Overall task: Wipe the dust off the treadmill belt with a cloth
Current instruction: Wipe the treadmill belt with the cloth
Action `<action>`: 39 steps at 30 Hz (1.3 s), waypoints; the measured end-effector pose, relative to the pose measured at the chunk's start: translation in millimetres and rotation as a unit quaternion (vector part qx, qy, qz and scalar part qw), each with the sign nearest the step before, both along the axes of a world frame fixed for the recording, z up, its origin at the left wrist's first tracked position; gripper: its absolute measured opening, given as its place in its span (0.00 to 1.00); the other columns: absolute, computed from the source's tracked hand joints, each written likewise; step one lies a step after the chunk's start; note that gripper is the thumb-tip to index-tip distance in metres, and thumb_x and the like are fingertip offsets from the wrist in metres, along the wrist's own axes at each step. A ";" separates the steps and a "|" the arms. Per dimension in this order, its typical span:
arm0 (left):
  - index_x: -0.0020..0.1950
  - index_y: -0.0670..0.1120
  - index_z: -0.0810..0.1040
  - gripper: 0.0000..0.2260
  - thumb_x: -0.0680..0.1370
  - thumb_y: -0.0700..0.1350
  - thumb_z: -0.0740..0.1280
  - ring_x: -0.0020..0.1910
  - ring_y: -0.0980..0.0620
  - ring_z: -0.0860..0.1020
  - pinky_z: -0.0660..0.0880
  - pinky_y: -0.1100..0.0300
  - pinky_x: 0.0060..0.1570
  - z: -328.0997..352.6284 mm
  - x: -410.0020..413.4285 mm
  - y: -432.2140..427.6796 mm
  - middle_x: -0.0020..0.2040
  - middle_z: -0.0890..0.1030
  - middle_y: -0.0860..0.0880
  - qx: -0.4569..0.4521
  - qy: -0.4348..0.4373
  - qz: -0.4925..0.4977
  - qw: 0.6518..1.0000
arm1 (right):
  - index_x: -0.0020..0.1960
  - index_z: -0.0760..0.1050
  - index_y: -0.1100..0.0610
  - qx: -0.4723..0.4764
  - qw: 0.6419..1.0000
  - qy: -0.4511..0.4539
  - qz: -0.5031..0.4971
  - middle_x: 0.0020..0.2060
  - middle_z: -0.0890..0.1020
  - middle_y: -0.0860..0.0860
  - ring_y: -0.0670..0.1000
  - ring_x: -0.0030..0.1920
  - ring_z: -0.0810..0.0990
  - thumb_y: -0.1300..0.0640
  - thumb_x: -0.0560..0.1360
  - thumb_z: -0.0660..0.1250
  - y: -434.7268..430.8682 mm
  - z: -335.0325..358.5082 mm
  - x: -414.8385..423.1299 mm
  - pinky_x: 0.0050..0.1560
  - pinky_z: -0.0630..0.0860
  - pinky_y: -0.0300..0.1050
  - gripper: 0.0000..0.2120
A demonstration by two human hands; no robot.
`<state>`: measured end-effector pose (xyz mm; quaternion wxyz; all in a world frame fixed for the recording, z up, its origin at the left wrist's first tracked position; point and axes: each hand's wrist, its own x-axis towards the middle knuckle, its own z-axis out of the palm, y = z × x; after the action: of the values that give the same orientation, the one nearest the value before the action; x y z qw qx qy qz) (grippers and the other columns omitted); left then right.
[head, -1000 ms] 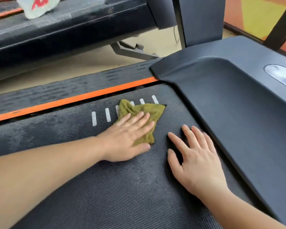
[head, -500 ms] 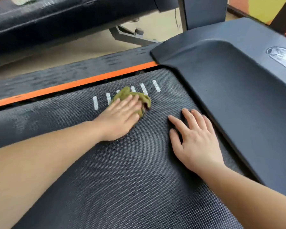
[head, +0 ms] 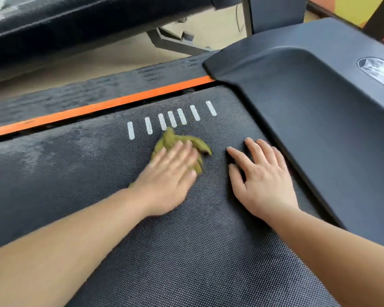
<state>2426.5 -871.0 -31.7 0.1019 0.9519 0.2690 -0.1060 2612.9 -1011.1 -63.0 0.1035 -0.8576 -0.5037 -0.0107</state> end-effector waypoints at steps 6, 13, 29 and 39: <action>0.82 0.51 0.41 0.28 0.83 0.58 0.41 0.77 0.54 0.30 0.35 0.47 0.77 0.9 -19.7 -86.0 0.81 0.36 0.53 -0.027 -0.052 -0.103 0.993 | 0.76 0.69 0.39 0.013 1.000 0.002 -0.001 0.77 0.69 0.54 0.58 0.79 0.62 0.39 0.81 0.51 0.7 -0.9 1.0 0.80 0.54 0.59 0.25; 0.79 0.55 0.31 0.26 0.83 0.58 0.37 0.75 0.55 0.26 0.33 0.48 0.77 -0.6 -2.7 3.4 0.78 0.29 0.55 -0.008 0.004 0.064 0.998 | 0.77 0.67 0.38 -0.001 1.000 0.000 -0.005 0.79 0.66 0.52 0.56 0.81 0.58 0.37 0.82 0.48 0.3 -0.8 0.4 0.81 0.51 0.58 0.25; 0.79 0.59 0.34 0.25 0.84 0.59 0.40 0.74 0.60 0.25 0.28 0.51 0.74 -2.3 6.7 -12.4 0.77 0.28 0.60 -0.041 -0.015 -0.091 0.995 | 0.76 0.70 0.39 0.007 1.000 0.000 -0.002 0.78 0.69 0.52 0.57 0.80 0.61 0.39 0.82 0.52 -0.1 -0.4 -0.1 0.81 0.54 0.58 0.24; 0.80 0.61 0.37 0.25 0.84 0.59 0.41 0.77 0.57 0.30 0.32 0.48 0.76 -17.5 78.0 67.6 0.79 0.34 0.61 0.008 -0.039 -0.024 0.999 | 0.75 0.70 0.38 0.009 1.000 0.006 -0.009 0.77 0.70 0.51 0.56 0.80 0.62 0.39 0.82 0.53 1.1 0.3 -0.3 0.81 0.55 0.59 0.23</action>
<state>2504.5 -803.4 -49.2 0.1018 0.9622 0.2429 -0.0692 2612.6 -1010.1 -62.6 0.1136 -0.8615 -0.4948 -0.0113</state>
